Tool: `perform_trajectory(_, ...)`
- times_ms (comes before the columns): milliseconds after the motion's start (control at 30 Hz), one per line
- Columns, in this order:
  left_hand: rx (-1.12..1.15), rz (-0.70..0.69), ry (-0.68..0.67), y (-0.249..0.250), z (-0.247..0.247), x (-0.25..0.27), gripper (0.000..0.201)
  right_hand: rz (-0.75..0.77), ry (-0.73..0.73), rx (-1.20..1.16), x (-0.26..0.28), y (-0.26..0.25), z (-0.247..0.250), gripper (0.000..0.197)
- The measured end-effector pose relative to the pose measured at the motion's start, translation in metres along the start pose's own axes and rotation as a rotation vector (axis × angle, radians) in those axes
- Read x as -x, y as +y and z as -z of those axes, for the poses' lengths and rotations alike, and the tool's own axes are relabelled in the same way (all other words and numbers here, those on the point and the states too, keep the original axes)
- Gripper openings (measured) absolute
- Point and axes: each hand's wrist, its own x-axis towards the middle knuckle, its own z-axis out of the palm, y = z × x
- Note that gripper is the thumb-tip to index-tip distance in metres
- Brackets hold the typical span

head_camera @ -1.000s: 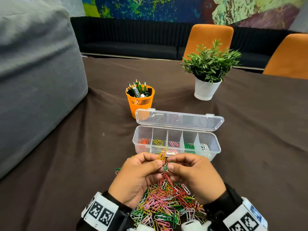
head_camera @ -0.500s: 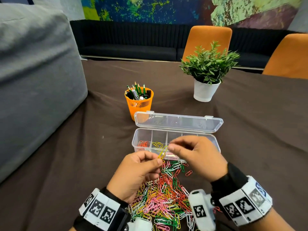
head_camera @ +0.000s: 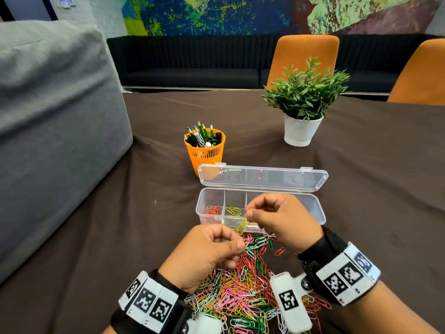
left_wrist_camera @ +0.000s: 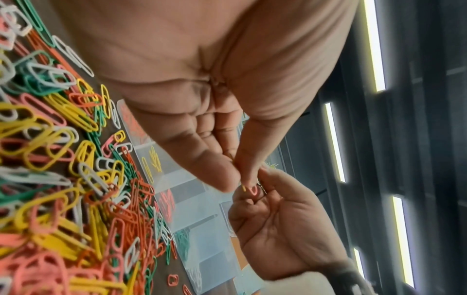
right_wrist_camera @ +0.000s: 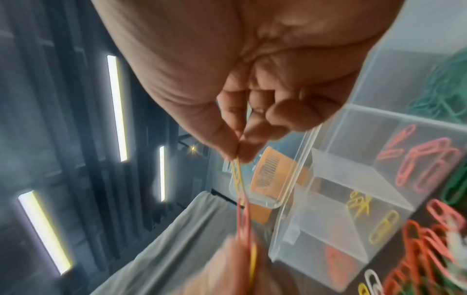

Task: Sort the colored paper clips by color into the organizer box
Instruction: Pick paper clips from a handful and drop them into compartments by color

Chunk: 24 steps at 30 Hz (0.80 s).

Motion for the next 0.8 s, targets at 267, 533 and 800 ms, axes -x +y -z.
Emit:
perform_trajectory(267,0.161,0.010,0.107,0.001,0.010,-0.002,0.006,0.039,0.068,0.374,-0.019,0.001,-0.001,0.010)
perform_trajectory(533,0.241,0.027,0.118,0.003,0.011,-0.007,0.018,0.030,0.073,0.153,0.000,0.007,0.002,0.007)
perform_trajectory(800,0.140,-0.061,0.243,0.021,0.019,-0.019,0.013,-0.018,0.267,0.180,-0.005,0.027,0.037,0.010)
